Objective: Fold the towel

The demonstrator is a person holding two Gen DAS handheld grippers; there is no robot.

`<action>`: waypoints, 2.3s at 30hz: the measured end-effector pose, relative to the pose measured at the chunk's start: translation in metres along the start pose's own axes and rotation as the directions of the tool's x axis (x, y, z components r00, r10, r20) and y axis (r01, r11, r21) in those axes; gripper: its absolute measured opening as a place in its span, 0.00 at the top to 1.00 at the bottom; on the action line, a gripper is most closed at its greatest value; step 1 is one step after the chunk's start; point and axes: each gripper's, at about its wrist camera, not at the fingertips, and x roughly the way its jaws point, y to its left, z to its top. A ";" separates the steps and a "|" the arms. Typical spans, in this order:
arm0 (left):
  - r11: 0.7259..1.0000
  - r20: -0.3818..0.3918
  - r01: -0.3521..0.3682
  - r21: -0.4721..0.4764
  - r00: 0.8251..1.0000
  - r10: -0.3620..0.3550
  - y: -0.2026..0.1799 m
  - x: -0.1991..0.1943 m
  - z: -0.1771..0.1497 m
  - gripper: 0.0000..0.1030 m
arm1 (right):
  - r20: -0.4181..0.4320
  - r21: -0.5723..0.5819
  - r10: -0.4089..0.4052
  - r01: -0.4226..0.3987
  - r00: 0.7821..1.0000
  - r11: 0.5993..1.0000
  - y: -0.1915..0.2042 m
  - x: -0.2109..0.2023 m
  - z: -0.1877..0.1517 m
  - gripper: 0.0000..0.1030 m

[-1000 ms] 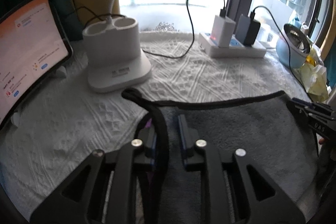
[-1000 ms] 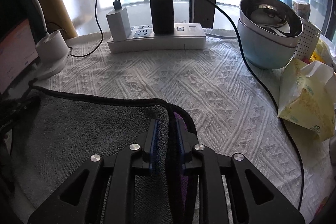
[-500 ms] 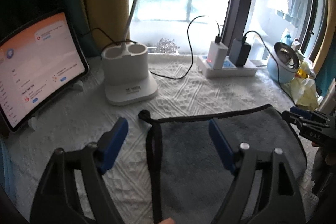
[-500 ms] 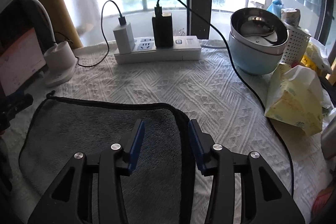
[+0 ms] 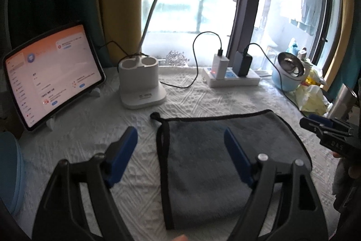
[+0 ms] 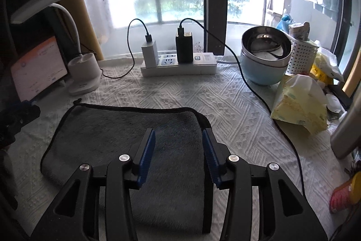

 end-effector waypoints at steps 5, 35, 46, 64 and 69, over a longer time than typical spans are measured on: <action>1.000 0.020 0.004 0.009 1.000 -0.004 -0.002 -0.024 -0.009 0.22 | 0.021 -0.005 0.001 -0.001 1.000 1.000 0.004 -0.021 -0.008 0.55; 0.999 0.062 0.045 0.027 0.997 -0.046 -0.016 -0.115 -0.067 0.22 | 0.100 -0.016 -0.009 0.010 0.995 1.000 0.025 -0.114 -0.067 0.55; 0.998 0.147 0.055 0.044 0.987 -0.061 -0.022 -0.160 -0.069 0.22 | 0.175 -0.028 -0.023 0.028 0.984 0.999 0.032 -0.161 -0.074 0.55; 0.992 0.354 0.054 0.118 0.931 -0.093 -0.038 -0.243 -0.050 0.22 | 0.376 -0.060 -0.025 0.051 0.926 0.997 0.047 -0.264 -0.065 0.55; 0.993 0.419 0.037 0.114 0.904 -0.082 -0.039 -0.267 -0.046 0.12 | 0.419 -0.063 -0.023 0.055 0.908 0.997 0.050 -0.284 -0.062 0.55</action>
